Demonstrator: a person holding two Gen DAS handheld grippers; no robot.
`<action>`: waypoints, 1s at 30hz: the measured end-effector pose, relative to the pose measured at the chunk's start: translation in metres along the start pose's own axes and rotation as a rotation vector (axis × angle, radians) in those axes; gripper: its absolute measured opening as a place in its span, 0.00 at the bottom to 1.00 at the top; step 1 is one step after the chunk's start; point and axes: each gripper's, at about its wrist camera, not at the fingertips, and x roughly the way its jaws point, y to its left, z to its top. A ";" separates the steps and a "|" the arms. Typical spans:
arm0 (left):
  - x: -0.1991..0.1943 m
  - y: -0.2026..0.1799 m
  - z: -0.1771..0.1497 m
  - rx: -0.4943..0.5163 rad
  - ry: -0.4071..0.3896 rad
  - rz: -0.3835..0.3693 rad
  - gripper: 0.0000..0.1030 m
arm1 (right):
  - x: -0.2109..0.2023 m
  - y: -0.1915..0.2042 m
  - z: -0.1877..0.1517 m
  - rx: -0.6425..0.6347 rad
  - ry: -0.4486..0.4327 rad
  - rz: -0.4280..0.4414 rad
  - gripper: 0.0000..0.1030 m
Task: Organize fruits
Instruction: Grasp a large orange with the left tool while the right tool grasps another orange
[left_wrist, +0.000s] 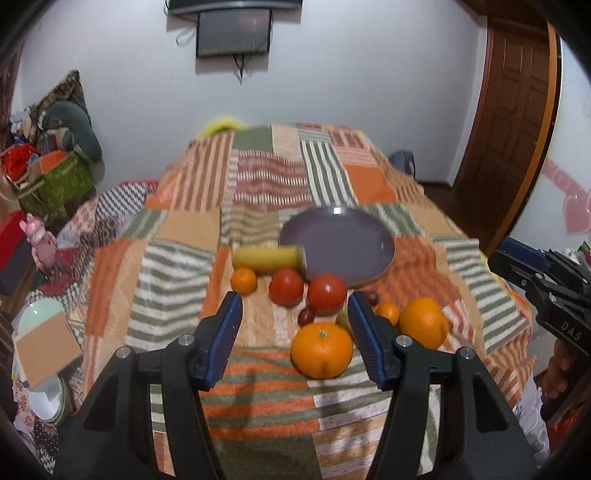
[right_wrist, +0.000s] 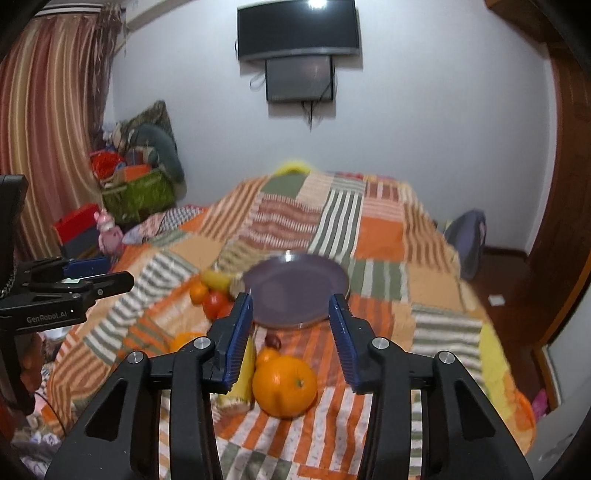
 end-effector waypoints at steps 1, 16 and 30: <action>0.007 0.001 -0.003 -0.002 0.025 -0.008 0.58 | 0.004 -0.003 -0.002 0.009 0.021 0.008 0.39; 0.081 -0.004 -0.031 -0.019 0.249 -0.083 0.64 | 0.059 -0.010 -0.029 0.065 0.218 0.085 0.58; 0.113 -0.013 -0.037 -0.011 0.318 -0.122 0.64 | 0.086 -0.017 -0.042 0.086 0.294 0.083 0.64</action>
